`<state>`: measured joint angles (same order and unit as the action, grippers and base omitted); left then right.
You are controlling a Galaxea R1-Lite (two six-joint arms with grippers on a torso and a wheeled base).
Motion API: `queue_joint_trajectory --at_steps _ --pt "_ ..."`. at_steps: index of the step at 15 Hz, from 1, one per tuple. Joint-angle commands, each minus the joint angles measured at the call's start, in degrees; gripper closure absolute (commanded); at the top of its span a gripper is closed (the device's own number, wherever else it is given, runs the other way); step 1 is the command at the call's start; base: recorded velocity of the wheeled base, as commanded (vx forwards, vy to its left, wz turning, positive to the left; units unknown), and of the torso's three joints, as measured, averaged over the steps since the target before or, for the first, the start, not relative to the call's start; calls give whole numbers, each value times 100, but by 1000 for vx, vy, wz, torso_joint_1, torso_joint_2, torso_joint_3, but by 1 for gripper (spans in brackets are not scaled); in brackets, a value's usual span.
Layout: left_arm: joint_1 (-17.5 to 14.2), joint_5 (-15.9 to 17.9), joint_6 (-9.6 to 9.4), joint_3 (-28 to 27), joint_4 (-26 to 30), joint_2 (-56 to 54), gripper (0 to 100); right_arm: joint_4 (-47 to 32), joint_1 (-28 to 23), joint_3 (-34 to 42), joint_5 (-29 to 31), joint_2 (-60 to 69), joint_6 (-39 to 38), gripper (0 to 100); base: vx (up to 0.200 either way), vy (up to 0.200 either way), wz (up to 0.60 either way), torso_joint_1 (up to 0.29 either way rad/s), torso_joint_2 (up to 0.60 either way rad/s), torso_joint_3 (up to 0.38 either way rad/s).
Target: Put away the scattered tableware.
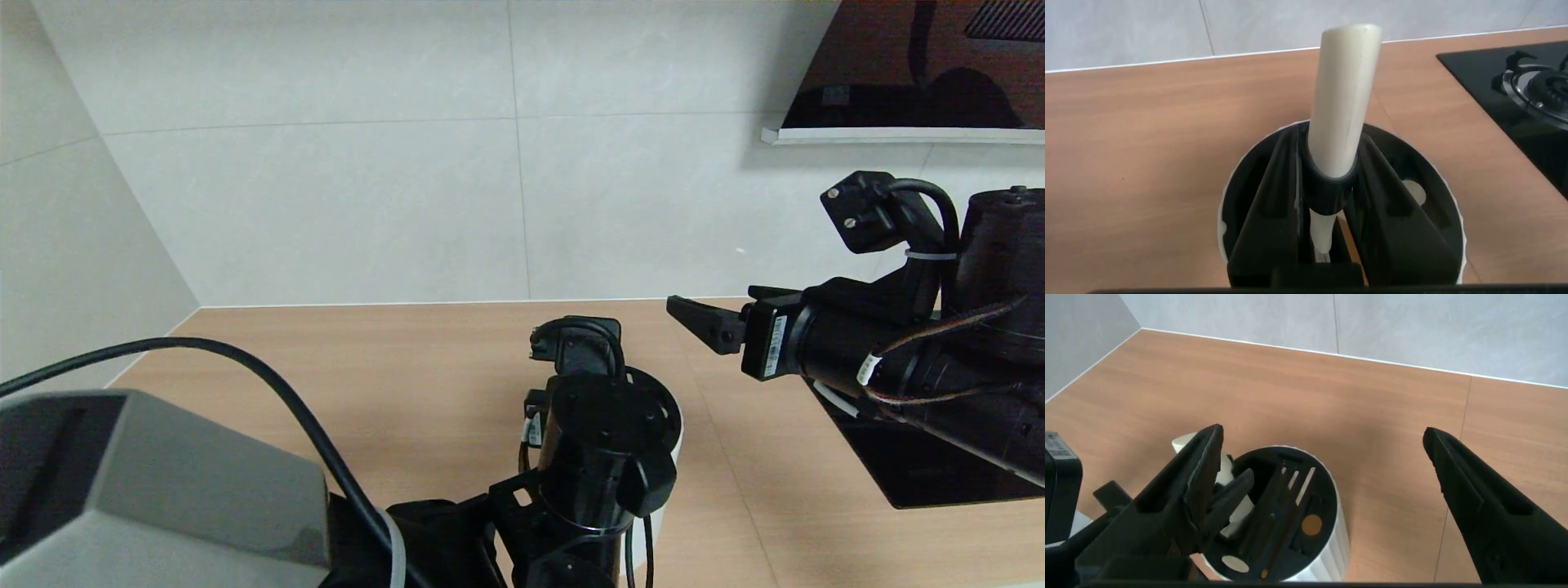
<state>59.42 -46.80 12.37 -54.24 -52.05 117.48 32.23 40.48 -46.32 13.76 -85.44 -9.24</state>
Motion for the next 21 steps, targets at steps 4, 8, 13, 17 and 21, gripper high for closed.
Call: queue_joint_trajectory --at_steps 4,8,13,17,21 --pt "0 -5 2 1 2 -23 0 -6 3 1 4 -16 1 0 0 0 0 0 0 0" --pt "-9 48 2 141 -7 -314 0 2 3 1 4 19 1 0 0 0 0 0 0 0" --pt "-264 1208 -16 880 55 -2186 0 46 -137 1 12 89 1 0 0 0 0 0 0 0" --pt "-1081 1463 -218 1302 64 -3240 0 55 -779 97 -14 546 -8 0 0 0 0 0 0 0" --pt "-2075 1806 -420 2295 266 -4919 0 55 -1535 906 -23 1777 63 0 0 0 0 0 0 0"
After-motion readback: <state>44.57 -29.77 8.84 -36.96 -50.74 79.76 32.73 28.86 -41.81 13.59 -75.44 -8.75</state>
